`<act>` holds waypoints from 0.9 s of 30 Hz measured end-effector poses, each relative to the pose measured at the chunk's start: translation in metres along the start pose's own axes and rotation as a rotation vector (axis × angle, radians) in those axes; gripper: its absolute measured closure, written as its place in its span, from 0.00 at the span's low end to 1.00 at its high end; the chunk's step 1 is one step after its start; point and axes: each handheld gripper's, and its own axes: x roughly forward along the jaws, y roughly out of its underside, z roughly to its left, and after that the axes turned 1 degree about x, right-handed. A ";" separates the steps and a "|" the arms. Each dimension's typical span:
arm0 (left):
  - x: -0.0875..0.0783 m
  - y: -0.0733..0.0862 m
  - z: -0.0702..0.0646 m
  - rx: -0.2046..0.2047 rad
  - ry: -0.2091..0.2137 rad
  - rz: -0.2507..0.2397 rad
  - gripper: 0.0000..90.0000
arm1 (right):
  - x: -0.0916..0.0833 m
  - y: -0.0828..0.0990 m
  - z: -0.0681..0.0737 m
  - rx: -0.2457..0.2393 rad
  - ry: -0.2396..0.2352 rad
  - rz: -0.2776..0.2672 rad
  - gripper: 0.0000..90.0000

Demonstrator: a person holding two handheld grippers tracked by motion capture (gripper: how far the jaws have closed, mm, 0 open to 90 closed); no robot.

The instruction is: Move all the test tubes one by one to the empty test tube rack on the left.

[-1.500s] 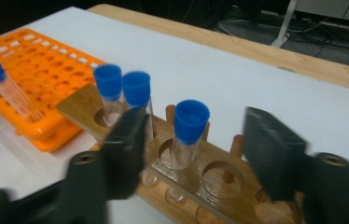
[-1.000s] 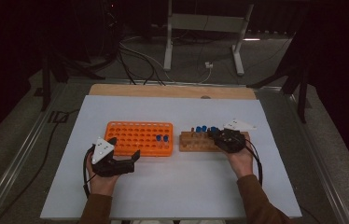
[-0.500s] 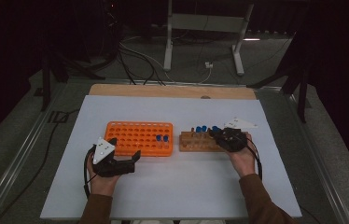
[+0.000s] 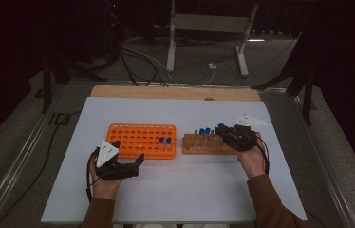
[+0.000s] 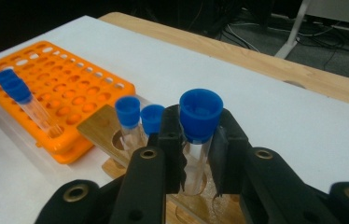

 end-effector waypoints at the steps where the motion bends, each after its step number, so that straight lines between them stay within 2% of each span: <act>1: 0.000 0.000 0.000 0.001 -0.001 0.000 0.01 | -0.001 -0.001 0.000 0.001 -0.001 -0.001 0.86; 10: 0.001 0.000 -0.003 0.001 -0.003 0.001 0.01 | -0.012 -0.014 0.001 -0.022 -0.002 0.008 0.86; 15: 0.002 -0.003 -0.008 0.014 -0.003 0.001 0.01 | -0.017 -0.021 0.001 -0.035 -0.012 0.003 0.86; 22: 0.003 -0.015 -0.017 0.046 0.009 -0.008 0.01 | -0.024 -0.026 0.003 -0.047 -0.028 -0.002 0.86; 27: 0.005 -0.024 -0.021 0.052 0.033 -0.017 0.01 | -0.029 -0.031 0.007 -0.055 -0.051 -0.007 0.86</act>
